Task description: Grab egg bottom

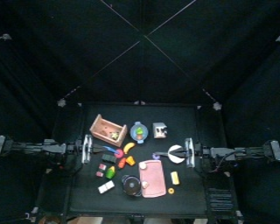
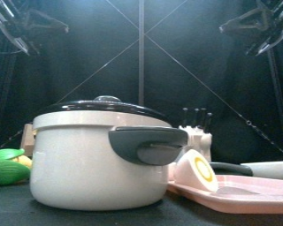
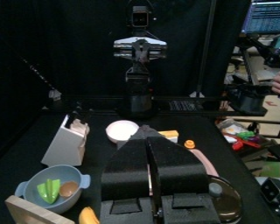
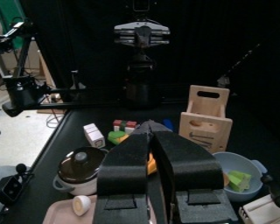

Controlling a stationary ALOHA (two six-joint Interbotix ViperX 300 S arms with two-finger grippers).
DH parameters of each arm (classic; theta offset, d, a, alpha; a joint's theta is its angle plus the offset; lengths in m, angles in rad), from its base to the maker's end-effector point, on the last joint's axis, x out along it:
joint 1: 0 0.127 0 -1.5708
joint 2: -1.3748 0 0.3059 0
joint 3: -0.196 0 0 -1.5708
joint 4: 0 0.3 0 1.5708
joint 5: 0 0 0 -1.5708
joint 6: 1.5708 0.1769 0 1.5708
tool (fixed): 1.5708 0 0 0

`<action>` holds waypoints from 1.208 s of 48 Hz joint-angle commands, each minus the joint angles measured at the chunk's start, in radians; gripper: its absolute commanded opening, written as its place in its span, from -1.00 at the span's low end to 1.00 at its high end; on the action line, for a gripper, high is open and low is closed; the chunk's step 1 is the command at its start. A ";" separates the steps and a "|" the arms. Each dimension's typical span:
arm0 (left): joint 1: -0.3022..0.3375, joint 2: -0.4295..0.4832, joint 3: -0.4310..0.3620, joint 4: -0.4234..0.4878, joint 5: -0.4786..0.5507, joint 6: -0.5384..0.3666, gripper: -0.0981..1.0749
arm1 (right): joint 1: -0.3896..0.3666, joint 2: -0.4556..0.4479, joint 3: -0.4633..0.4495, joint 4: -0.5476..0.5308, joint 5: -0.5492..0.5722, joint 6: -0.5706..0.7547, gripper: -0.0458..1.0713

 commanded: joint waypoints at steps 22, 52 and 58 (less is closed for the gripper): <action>-0.029 0.178 -0.034 -0.015 -0.118 -0.005 -0.88 | -0.064 0.120 -0.014 0.018 -0.011 0.038 -0.87; -0.078 0.446 -0.063 -0.092 -0.179 -0.005 -0.88 | -0.002 0.511 -0.127 0.066 -0.012 0.038 -0.85; -0.109 0.476 -0.055 -0.100 -0.184 -0.005 -0.88 | 0.017 0.612 -0.155 0.066 -0.012 0.037 -0.80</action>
